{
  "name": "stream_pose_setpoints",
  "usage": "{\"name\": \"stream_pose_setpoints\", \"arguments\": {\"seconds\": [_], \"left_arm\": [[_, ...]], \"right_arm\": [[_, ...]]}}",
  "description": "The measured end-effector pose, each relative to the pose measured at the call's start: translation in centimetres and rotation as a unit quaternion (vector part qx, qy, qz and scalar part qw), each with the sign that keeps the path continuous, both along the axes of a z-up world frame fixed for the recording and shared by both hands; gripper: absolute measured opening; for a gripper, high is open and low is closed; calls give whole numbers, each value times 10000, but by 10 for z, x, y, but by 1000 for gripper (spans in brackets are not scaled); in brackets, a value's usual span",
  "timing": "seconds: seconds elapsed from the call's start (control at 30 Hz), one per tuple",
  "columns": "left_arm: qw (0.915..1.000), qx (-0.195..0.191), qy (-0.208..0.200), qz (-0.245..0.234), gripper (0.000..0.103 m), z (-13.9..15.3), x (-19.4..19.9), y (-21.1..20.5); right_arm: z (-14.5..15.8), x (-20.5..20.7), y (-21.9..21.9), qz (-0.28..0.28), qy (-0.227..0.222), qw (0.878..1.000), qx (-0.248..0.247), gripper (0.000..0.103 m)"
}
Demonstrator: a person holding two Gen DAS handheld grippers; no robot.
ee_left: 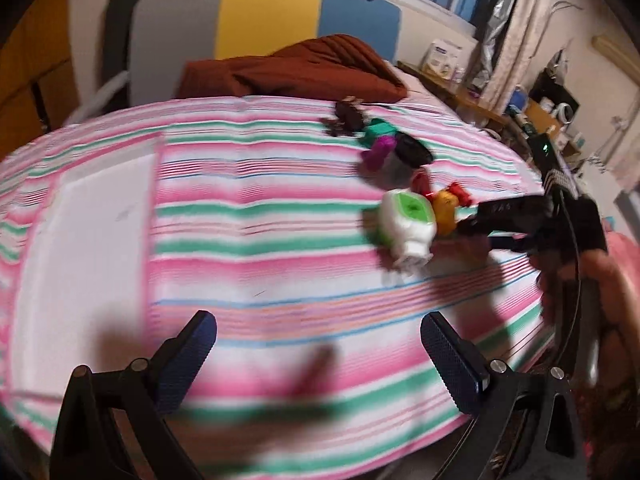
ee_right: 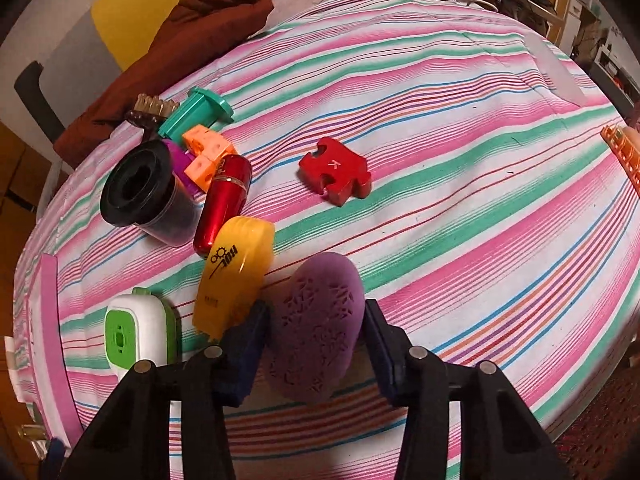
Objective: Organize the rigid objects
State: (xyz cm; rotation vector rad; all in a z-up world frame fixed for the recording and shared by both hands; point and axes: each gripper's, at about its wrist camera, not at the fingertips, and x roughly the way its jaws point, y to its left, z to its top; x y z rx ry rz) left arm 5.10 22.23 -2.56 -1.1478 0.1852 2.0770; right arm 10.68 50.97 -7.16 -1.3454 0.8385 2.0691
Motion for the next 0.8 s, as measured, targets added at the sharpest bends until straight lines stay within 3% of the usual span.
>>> {"name": "stream_pose_setpoints", "arguments": {"seconds": [0.13,0.33,0.53,0.57,0.7,0.8], "left_arm": [[9983,219,-339,-432,103,-5,-11,42],[9945,-226,-254,-990,103,-22,-21,102],[9959,-438,-112,-781,102,-36,-34,127],[9966,-390,-48,-729,99,-37,-35,127],[9975,-254,-98,-650,64,-44,-43,123],[9958,-303,56,-864,52,-46,-40,123]], "right_arm": [[2,11,4,-171,98,9997,-128,47],[0,19,16,-309,196,9990,-264,47],[2,18,17,-311,184,9990,-257,47],[-1,16,18,-305,177,9991,-245,47],[-4,14,20,-287,148,9993,-213,47],[-5,11,20,-275,136,9993,-196,47]]}}
